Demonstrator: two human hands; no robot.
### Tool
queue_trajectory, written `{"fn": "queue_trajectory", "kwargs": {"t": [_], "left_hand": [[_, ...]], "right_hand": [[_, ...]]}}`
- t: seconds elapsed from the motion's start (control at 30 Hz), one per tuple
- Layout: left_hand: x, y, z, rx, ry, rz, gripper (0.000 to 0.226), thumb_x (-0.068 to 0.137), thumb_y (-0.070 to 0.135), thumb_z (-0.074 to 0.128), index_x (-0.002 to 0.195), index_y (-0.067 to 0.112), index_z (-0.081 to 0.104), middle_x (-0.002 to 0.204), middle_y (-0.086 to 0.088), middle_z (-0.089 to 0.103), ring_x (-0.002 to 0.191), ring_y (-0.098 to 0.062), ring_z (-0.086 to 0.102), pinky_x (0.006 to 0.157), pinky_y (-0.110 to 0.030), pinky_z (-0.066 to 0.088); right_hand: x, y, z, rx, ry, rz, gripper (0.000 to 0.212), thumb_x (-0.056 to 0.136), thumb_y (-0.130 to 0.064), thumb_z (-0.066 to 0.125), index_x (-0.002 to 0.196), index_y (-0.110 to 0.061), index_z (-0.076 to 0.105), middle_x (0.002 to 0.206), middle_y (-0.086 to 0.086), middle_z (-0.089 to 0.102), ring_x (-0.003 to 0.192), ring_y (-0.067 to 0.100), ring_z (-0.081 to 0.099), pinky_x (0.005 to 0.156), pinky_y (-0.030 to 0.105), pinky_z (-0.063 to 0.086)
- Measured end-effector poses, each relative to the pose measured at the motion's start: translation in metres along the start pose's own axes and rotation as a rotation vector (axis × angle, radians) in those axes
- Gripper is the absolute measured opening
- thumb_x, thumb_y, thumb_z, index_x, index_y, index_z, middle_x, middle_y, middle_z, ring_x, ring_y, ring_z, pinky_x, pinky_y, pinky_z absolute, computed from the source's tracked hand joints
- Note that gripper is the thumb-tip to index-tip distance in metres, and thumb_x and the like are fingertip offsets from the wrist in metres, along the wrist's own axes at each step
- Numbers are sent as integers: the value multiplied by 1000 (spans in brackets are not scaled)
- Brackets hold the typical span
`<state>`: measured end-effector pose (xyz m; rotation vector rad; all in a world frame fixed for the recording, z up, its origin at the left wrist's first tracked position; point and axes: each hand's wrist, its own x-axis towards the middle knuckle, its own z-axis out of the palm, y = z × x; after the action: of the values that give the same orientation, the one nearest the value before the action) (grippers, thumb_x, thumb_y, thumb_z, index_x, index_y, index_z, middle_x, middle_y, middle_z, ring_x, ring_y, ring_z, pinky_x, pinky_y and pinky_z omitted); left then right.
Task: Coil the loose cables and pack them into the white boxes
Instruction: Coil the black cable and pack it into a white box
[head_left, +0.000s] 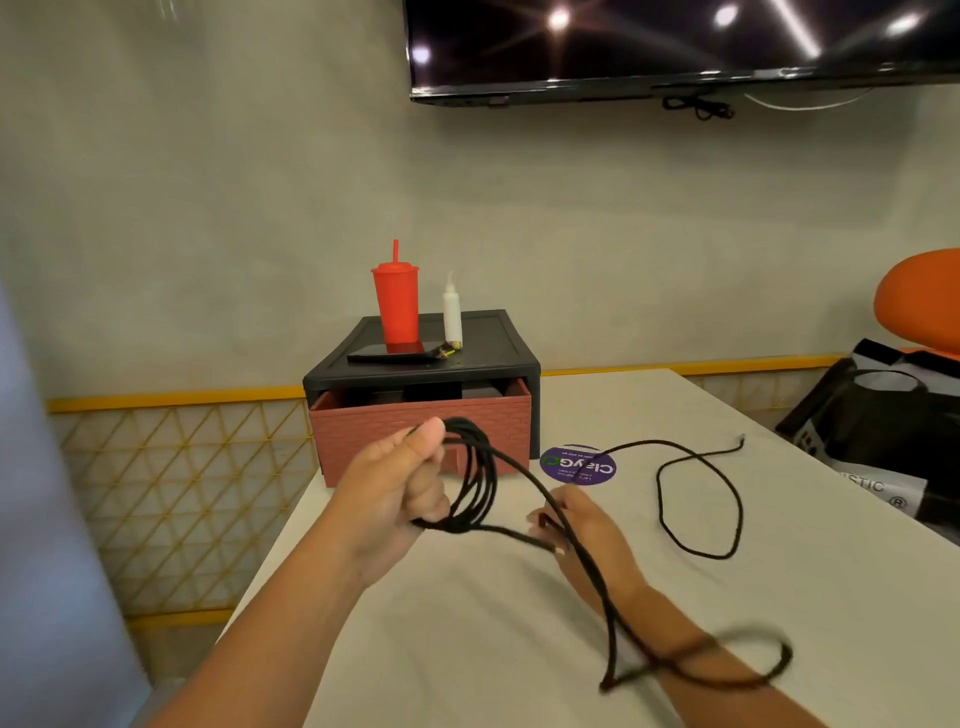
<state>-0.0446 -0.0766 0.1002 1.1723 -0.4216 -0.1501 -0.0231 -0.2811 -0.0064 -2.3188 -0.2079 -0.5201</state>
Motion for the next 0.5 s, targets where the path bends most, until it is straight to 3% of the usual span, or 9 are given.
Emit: {"fn": "queue_trajectory", "kwargs": {"t": [0.07,0.1,0.2,0.3,0.4,0.5], "left_hand": [[4,0,-5,-37,108,35,26,80,29,53,66,10,43,36,11,22,30,-3,18,36,-16,20],[6,0,-9,-46,162,49,25,83,29,51,66,11,44,35,11,22,30,-3,18,37,-17,20],[9,-4,-21,-20,302,83,30,95,23,45,66,14,43,36,12,23,31,-2,19,36,-16,21],[8,-9,-32,79,384,94,31,96,21,47,65,16,42,37,12,23,33,-3,19,36,-15,24],[7,-14,-36,145,431,77,31,95,22,50,66,17,43,40,13,23,36,-4,19,40,-17,22],[7,-19,-33,220,410,64,28,95,21,51,68,15,43,42,13,22,38,-5,18,48,-25,19]], "right_hand": [[-14,-4,12,150,-23,75,12,88,-7,58,97,-2,65,75,-15,60,73,-5,58,70,11,45],[-20,-6,15,232,-28,83,7,85,-7,63,87,-10,68,71,-18,62,70,-8,58,67,8,42],[-32,-13,11,407,-119,147,28,78,3,67,72,-24,68,60,-11,59,57,-2,52,65,10,42],[-30,-10,-10,574,-103,221,32,77,15,60,78,-16,67,54,-7,53,52,2,50,61,13,43],[-23,0,-41,437,-67,203,33,80,15,55,80,-17,64,53,-7,59,57,3,55,68,17,43],[-12,17,-62,-17,62,182,37,86,7,49,92,-26,65,68,-14,65,73,8,60,69,16,43]]}}
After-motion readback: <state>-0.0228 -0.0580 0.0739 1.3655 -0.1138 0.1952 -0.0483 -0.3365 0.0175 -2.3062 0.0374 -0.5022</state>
